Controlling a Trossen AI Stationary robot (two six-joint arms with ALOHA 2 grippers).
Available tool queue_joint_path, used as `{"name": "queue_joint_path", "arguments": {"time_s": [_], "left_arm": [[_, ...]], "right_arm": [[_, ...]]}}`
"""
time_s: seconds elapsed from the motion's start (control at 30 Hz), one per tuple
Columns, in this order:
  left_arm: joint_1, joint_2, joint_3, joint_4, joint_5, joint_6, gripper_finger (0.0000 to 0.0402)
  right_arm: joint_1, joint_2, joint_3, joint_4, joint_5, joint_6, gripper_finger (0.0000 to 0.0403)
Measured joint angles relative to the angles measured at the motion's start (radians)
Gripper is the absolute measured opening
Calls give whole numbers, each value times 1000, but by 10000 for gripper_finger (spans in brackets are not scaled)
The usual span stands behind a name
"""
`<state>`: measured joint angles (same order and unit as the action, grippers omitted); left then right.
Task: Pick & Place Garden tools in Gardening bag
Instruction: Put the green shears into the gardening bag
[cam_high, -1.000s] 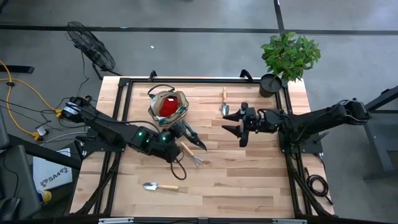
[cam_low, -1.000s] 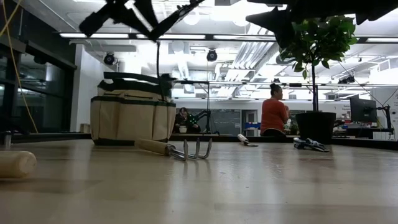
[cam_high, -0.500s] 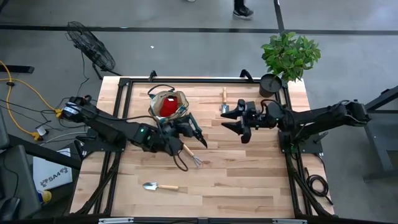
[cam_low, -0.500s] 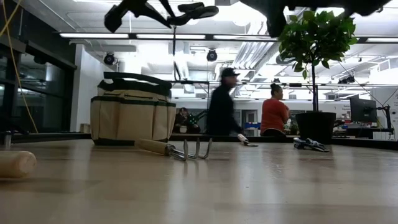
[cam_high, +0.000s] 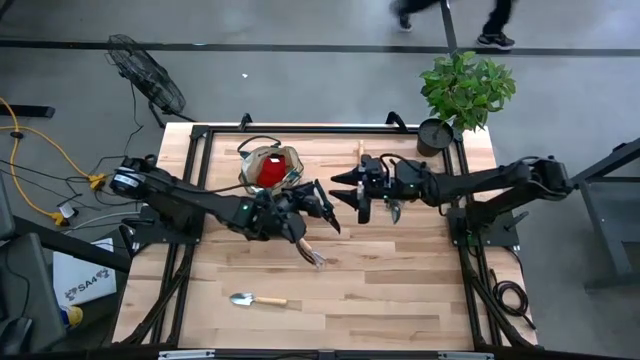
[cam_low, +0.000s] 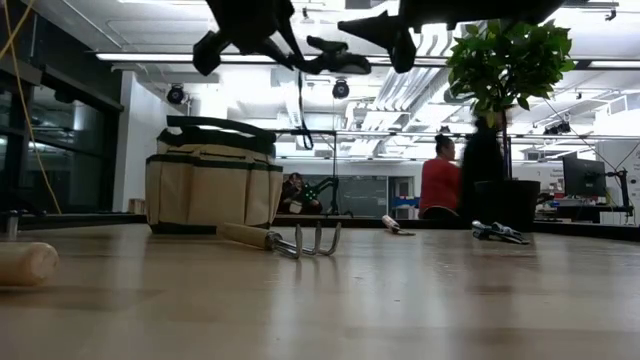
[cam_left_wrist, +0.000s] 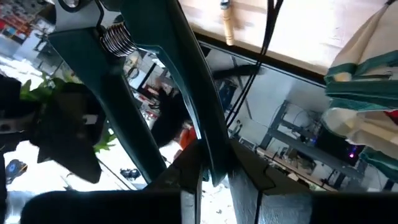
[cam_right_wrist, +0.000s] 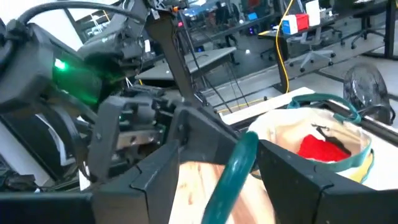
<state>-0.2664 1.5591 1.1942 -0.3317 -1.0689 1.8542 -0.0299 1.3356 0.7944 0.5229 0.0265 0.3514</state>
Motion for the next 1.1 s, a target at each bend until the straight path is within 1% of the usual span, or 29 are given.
{"name": "queue_joint_path", "arguments": {"time_s": [0.17,0.3,0.63,1.1], "left_arm": [[-1,12,0,65,4,-1,42],[-1,11,0,113,10,0,42],[27,11,0,131,28,6,42],[32,11,0,157,57,8,42]], "right_arm": [[8,23,0,-11,-12,30,206],[25,47,0,-11,22,18,206],[21,68,0,17,28,12,205],[0,88,-1,53,16,-8,158]]}}
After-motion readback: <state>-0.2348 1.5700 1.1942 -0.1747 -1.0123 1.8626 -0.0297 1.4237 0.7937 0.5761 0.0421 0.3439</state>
